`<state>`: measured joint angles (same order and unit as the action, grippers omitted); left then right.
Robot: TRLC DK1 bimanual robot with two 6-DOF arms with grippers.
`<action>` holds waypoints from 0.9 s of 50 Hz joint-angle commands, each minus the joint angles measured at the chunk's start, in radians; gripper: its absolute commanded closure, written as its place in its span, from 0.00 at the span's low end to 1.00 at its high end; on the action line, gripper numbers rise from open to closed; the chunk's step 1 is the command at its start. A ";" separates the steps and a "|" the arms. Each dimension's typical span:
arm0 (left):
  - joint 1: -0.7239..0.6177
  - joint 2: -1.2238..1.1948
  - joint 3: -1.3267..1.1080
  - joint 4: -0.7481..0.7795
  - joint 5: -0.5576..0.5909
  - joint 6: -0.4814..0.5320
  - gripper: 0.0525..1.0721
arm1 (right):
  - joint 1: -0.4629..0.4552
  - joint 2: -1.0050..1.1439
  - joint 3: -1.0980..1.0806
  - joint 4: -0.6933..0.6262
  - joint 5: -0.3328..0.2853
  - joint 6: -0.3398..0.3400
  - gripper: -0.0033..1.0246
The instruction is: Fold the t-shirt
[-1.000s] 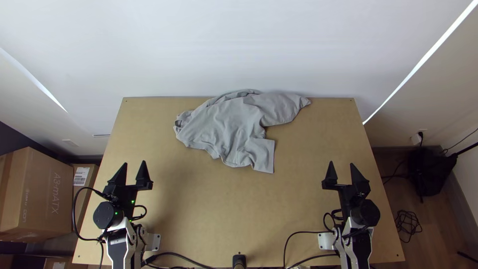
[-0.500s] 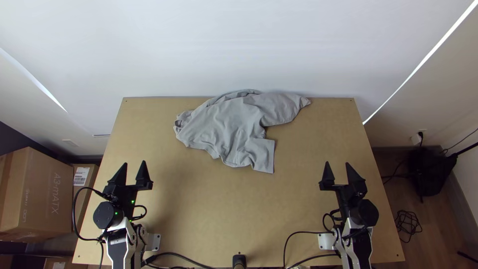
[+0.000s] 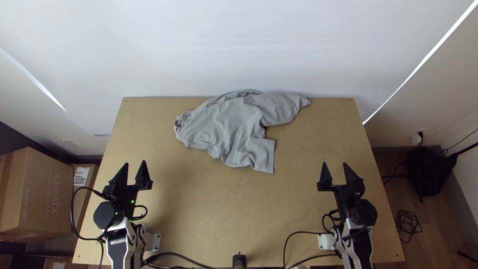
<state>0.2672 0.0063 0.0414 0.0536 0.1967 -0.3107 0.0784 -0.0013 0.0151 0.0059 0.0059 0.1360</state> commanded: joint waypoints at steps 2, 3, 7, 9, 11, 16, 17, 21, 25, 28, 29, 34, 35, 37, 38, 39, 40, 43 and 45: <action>0.037 -0.008 -0.018 -0.012 -0.011 0.021 0.04 | 0.003 -0.003 0.026 -0.017 0.012 -0.022 0.04; 0.047 -0.008 -0.014 -0.011 -0.010 0.022 0.04 | 0.001 -0.003 0.031 -0.014 0.012 -0.026 0.04; 0.072 -0.006 0.012 -0.005 -0.010 0.041 0.04 | -0.002 -0.002 0.055 -0.009 0.012 -0.049 0.04; 0.079 -0.006 0.023 0.006 -0.010 0.044 0.04 | -0.002 0.001 0.071 -0.009 0.011 -0.059 0.04; 0.081 -0.006 0.040 0.009 -0.010 0.053 0.04 | 0.003 0.009 0.091 -0.007 0.009 -0.073 0.04; 0.075 -0.003 0.095 0.020 0.000 0.055 0.04 | 0.009 0.084 0.163 0.019 0.008 -0.090 0.04; 0.075 -0.002 0.109 0.023 0.000 0.055 0.04 | 0.011 0.115 0.186 0.022 0.008 -0.090 0.04; 0.061 0.034 0.175 0.028 0.006 0.055 0.04 | 0.018 0.231 0.287 0.028 0.006 -0.090 0.04; 0.049 0.106 0.258 0.029 0.007 0.053 0.04 | 0.027 0.337 0.387 0.049 0.003 -0.090 0.04; 0.041 0.172 0.325 0.017 0.009 0.048 0.04 | 0.034 0.419 0.464 0.062 -0.007 -0.095 0.04; 0.037 0.195 0.351 0.009 0.010 0.048 0.04 | 0.038 0.445 0.488 0.066 -0.012 -0.102 0.04; 0.020 0.291 0.485 -0.043 0.015 0.053 0.04 | 0.081 0.578 0.612 0.071 -0.029 -0.121 0.04; 0.015 0.302 0.508 -0.047 0.015 0.059 0.04 | 0.093 0.606 0.637 0.069 -0.030 -0.134 0.04; 0.012 0.322 0.560 -0.074 0.015 0.064 0.04 | 0.129 0.655 0.686 0.063 -0.035 -0.150 0.04; 0.009 0.331 0.588 -0.087 0.015 0.064 0.04 | 0.147 0.679 0.711 0.059 -0.035 -0.164 0.04; 0.006 0.337 0.614 -0.100 0.015 0.065 0.04 | 0.167 0.701 0.729 0.057 -0.035 -0.173 0.04; 0.003 0.342 0.634 -0.104 0.015 0.067 0.04 | 0.184 0.716 0.744 0.057 -0.035 -0.180 0.04; 0.001 0.362 0.706 -0.146 0.015 0.068 0.04 | 0.239 0.781 0.798 0.057 -0.035 -0.210 0.04; 0.001 0.376 0.750 -0.175 0.017 0.078 0.04 | 0.273 0.819 0.827 0.057 -0.035 -0.231 0.04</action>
<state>0.2745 0.3519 0.6735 -0.0814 0.2016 -0.2527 0.2825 0.7330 0.7662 0.0635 -0.0193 -0.0315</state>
